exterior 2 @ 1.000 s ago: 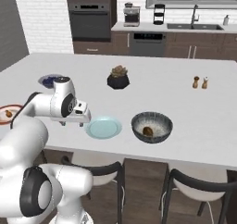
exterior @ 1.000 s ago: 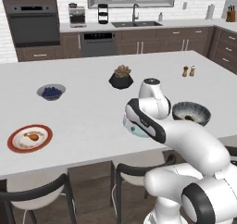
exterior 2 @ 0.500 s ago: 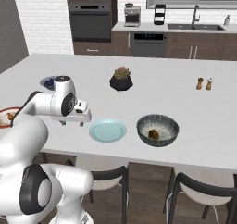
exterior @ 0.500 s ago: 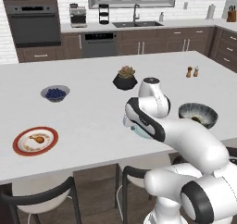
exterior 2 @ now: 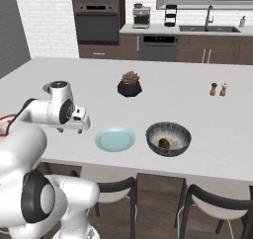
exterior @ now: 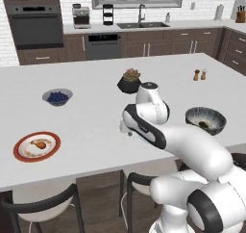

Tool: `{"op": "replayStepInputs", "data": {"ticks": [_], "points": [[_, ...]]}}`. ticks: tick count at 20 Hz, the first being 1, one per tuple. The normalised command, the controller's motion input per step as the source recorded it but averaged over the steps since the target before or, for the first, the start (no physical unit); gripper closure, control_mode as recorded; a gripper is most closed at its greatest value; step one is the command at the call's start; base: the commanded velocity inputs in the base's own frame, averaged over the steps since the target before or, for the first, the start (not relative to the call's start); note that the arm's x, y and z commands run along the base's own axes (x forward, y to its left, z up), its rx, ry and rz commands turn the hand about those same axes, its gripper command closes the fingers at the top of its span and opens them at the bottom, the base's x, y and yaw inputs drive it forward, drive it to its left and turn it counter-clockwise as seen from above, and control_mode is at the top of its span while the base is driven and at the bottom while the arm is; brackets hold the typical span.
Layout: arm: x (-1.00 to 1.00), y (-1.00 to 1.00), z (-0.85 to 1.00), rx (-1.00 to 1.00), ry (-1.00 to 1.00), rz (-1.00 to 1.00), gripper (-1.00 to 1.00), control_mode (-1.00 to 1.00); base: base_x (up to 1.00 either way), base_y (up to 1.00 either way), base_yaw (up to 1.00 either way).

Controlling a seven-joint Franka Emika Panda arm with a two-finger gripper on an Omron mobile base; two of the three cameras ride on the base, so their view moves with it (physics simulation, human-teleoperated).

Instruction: Pick the chicken drumstick and mushroom from their plates and place them in the bowl. Then put the bowl in the fridge.

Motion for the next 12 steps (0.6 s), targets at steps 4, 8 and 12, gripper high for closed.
{"op": "replayStepInputs", "data": {"ticks": [4,8,12], "points": [[0.22,1.00,0.00,0.00,-0.01,0.13,-1.00,-1.00,0.00,0.00,0.00],[0.08,1.00,0.02,0.00,-0.01,0.30,-1.00,-1.00,0.00,0.00,0.00],[0.29,1.00,0.00,0.01,-0.02,0.28,-1.00,-1.00,0.00,0.00,0.00]]}}
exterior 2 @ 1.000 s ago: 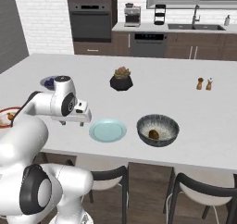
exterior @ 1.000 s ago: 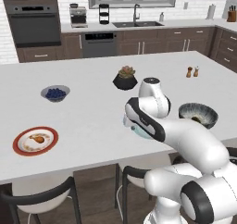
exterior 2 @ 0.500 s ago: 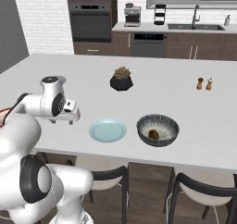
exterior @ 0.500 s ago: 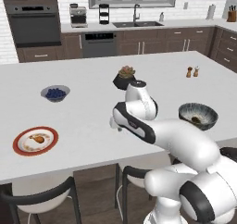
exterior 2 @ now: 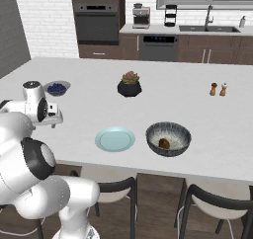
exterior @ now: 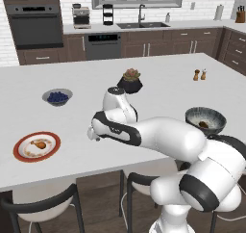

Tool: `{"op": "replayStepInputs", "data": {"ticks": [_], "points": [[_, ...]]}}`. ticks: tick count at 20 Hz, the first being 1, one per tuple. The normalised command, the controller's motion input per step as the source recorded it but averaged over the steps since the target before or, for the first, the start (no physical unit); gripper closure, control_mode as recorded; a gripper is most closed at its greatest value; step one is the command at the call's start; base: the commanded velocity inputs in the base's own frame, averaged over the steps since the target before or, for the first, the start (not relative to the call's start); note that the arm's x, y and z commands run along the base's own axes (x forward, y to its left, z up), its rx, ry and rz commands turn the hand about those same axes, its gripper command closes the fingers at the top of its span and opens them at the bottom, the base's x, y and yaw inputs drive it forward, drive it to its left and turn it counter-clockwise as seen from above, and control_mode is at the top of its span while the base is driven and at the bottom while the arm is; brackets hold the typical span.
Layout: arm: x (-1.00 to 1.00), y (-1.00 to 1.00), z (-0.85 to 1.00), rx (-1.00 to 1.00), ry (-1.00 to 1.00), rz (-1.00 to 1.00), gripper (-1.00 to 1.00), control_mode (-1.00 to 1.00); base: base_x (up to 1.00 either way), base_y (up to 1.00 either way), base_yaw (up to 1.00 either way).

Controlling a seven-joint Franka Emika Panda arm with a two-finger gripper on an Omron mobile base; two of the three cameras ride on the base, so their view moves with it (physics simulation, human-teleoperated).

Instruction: Pick the chicken drumstick and mushroom from their plates and place them in the bowl. Then put the bowl in the fridge.

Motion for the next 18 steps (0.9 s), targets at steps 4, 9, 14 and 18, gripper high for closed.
{"op": "replayStepInputs", "data": {"ticks": [4,9,14,18], "points": [[0.13,1.00,0.00,0.01,0.00,0.27,-1.00,-1.00,0.00,0.00,0.00],[0.28,1.00,0.00,0.00,-0.04,0.25,-1.00,-1.00,0.00,0.00,0.00],[0.21,1.00,0.00,0.00,-0.05,0.25,-1.00,-1.00,0.00,0.00,0.00],[0.59,1.00,0.00,-0.02,-0.03,0.07,-1.00,-1.00,0.00,0.00,0.00]]}}
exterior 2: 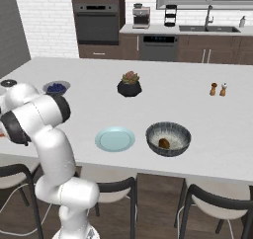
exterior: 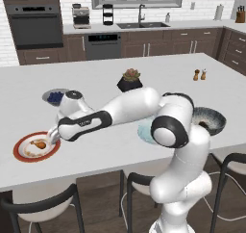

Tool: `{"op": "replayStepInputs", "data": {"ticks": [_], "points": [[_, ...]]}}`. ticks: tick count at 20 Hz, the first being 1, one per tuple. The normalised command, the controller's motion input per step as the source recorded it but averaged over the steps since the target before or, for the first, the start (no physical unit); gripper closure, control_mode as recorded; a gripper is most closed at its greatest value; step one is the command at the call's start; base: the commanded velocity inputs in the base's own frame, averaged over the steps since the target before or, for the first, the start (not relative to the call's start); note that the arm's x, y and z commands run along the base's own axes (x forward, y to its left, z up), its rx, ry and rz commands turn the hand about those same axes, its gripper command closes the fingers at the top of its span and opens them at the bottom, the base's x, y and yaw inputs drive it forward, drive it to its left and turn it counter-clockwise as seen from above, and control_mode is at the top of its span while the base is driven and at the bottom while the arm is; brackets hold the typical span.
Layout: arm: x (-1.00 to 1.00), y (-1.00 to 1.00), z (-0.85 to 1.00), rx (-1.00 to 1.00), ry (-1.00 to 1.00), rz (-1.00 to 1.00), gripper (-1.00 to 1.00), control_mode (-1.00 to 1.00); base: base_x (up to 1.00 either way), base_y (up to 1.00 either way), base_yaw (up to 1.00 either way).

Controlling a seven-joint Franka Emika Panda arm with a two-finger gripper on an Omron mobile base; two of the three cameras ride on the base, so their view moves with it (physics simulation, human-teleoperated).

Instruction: Pick the chicken drumstick and mushroom from their plates and place them in the bowl. Then put the bowl in the fridge.

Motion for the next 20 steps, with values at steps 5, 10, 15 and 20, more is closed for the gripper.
{"op": "replayStepInputs", "data": {"ticks": [5,10,15,20], "points": [[0.45,0.67,-0.02,-0.02,0.00,0.07,-1.00,-1.00,0.00,0.00,0.00],[0.42,0.63,-0.02,0.00,0.03,0.02,-1.00,-1.00,0.00,0.00,0.00],[0.20,0.19,-0.09,-0.05,0.08,0.00,-1.00,-1.00,0.00,0.00,0.00],[0.15,0.04,-0.12,-0.05,0.11,0.00,-1.00,-1.00,0.00,0.00,0.00]]}}
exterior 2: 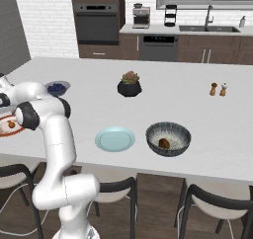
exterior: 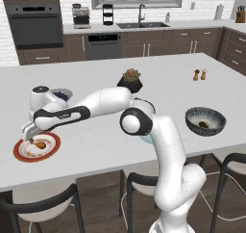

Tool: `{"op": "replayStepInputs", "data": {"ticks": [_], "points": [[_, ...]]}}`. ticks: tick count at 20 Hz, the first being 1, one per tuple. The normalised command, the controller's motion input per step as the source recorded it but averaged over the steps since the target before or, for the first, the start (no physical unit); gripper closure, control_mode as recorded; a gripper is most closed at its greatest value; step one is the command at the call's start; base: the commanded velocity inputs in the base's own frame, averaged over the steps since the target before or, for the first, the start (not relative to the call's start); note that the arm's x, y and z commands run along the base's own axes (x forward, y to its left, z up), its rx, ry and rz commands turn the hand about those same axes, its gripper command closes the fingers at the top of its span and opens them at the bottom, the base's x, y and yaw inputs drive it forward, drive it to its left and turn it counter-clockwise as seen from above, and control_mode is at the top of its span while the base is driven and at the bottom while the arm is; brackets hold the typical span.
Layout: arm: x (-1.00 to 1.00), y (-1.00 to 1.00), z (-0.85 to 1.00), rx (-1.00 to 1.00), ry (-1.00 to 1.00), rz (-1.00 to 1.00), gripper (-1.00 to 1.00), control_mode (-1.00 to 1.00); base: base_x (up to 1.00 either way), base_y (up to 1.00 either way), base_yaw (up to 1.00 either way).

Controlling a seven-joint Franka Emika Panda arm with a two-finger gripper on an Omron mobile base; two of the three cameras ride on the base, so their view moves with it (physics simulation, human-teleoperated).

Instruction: Pick the chicken drumstick and mushroom from their plates and place them in the bowl. Then put the bowl in the fridge.

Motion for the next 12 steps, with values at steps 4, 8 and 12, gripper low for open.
{"op": "replayStepInputs", "data": {"ticks": [4,8,12], "points": [[0.01,0.00,-0.41,-0.09,0.05,0.00,-1.00,-1.00,0.00,0.00,0.00],[0.08,0.00,-0.57,-0.04,0.00,0.00,-1.00,-1.00,0.00,0.00,0.00],[0.48,0.00,-0.23,-0.01,0.00,0.00,-1.00,-1.00,0.00,0.00,0.00]]}}
